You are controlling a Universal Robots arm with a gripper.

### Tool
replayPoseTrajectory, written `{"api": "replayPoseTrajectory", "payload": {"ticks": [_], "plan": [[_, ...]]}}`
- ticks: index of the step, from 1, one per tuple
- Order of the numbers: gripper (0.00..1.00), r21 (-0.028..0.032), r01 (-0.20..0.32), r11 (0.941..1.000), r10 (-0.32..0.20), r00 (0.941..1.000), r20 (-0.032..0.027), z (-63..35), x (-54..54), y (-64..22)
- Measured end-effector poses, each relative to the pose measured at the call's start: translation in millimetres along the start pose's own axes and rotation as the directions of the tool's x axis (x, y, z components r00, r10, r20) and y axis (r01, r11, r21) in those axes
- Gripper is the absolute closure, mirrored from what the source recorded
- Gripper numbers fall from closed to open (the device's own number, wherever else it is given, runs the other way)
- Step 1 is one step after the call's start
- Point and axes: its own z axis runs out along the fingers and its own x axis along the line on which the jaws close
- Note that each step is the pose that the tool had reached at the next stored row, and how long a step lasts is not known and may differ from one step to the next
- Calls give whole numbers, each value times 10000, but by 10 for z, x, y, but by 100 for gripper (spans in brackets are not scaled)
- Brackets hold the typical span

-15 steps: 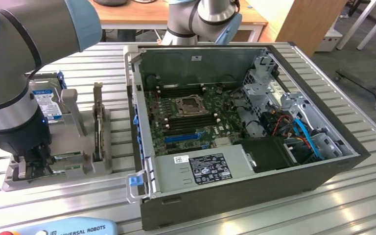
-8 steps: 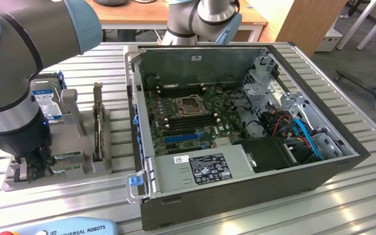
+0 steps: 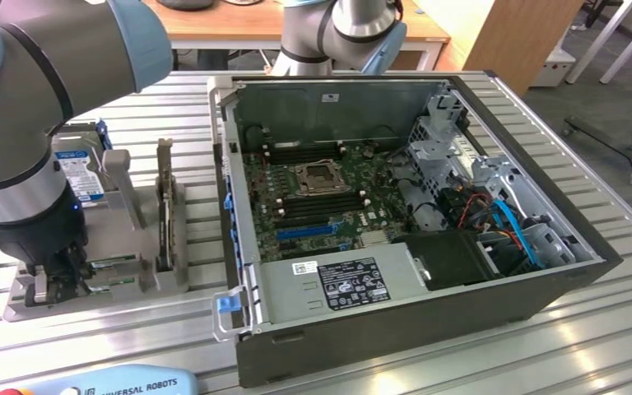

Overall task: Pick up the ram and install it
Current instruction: 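Pick up the ram and move it above insertion slot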

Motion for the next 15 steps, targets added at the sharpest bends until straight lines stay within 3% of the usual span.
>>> {"api": "replayPoseTrajectory", "payload": {"ticks": [15], "plan": [[71,-1,5,10000,-5,10000,-1,-3,-1,-98]]}}
